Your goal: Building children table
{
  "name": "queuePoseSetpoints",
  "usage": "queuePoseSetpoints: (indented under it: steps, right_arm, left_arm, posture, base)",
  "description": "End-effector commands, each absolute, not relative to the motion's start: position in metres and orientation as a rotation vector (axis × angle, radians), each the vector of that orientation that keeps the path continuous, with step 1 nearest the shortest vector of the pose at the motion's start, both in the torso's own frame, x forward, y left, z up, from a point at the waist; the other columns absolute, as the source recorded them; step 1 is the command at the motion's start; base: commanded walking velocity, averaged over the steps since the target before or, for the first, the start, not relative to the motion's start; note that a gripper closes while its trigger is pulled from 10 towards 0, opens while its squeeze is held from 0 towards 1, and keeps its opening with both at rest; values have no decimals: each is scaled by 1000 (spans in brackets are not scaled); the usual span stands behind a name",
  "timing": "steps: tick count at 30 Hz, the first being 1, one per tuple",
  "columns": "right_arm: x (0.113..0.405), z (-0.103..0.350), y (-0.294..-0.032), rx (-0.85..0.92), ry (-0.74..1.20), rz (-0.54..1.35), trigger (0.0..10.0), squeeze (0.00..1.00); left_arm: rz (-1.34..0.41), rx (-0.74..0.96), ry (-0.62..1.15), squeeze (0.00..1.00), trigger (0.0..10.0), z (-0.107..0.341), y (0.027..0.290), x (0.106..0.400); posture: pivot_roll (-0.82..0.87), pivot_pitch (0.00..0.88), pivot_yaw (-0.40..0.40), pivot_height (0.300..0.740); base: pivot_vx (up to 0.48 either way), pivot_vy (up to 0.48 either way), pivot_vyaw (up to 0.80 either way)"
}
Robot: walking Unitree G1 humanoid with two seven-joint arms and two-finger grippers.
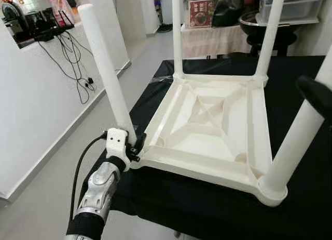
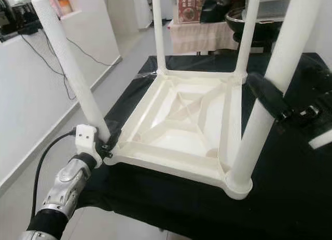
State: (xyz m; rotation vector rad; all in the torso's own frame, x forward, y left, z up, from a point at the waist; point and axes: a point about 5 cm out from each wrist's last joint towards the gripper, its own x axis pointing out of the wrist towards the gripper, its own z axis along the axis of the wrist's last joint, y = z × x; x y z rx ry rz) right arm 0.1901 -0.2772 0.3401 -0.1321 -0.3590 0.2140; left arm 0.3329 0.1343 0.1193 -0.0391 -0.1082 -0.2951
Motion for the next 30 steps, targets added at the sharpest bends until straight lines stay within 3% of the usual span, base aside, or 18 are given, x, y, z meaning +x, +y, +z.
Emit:
queuePoseSetpoints:
  steps: [1, 11, 12, 15, 16, 17, 18, 21, 22, 23, 30]
  right_arm:
    - [193, 339, -298, -111, -337, 50, 10000, 0]
    - [205, 350, -315, -51, -282, -94, 10000, 0]
    - [208, 352, -316, -34, -274, -112, 9490, 0]
    - [214, 352, -313, 20, -261, -125, 9490, 0]
    - [219, 349, -309, 45, -246, -117, 8000, 0]
    - [219, 349, -309, 45, -246, -117, 8000, 0]
    - [223, 345, -304, 66, -235, -107, 6471, 0]
    - [223, 345, -304, 66, -235, -107, 6471, 0]
    - [226, 342, -299, 83, -228, -94, 2000, 0]
    - [230, 341, -296, 102, -225, -85, 0, 0]
    - [235, 343, -292, 128, -224, -76, 0, 0]
  left_arm:
    - [-248, 27, -124, 0, 10000, 124, 148, 337]
    - [-250, 32, -109, 0, 10000, 121, 142, 339]
    - [-250, 33, -103, 0, 10000, 119, 141, 338]
    - [-248, 34, -87, 0, 10000, 114, 140, 336]
    - [-243, 30, -84, 0, 10000, 113, 141, 336]
    - [-243, 30, -84, 0, 10000, 113, 141, 336]
    - [-240, 28, -83, 0, 10000, 113, 141, 336]
    - [-240, 28, -83, 0, 10000, 113, 141, 336]
    - [-237, 25, -83, 0, 10000, 113, 142, 336]
    - [-234, 22, -80, 0, 10000, 113, 142, 336]
    - [-221, -1, -65, 0, 10000, 111, 143, 336]
  posture:
    - [-269, 58, 150, 740]
    - [-280, 59, 142, 740]
    - [-282, 63, 138, 740]
    - [-278, 64, 130, 740]
    - [-277, 65, 130, 740]
    - [-277, 65, 130, 740]
    - [-276, 65, 129, 740]
    - [-276, 65, 129, 740]
    - [-274, 66, 127, 740]
    - [-271, 67, 125, 740]
    - [-268, 67, 117, 740]
  base:
    - [0, 0, 0]
    - [0, 0, 0]
    - [0, 0, 0]
    - [0, 0, 0]
    - [0, 0, 0]
    - [0, 0, 0]
    - [0, 0, 0]
    - [0, 0, 0]
    - [0, 0, 0]
    - [0, 0, 0]
    - [0, 0, 0]
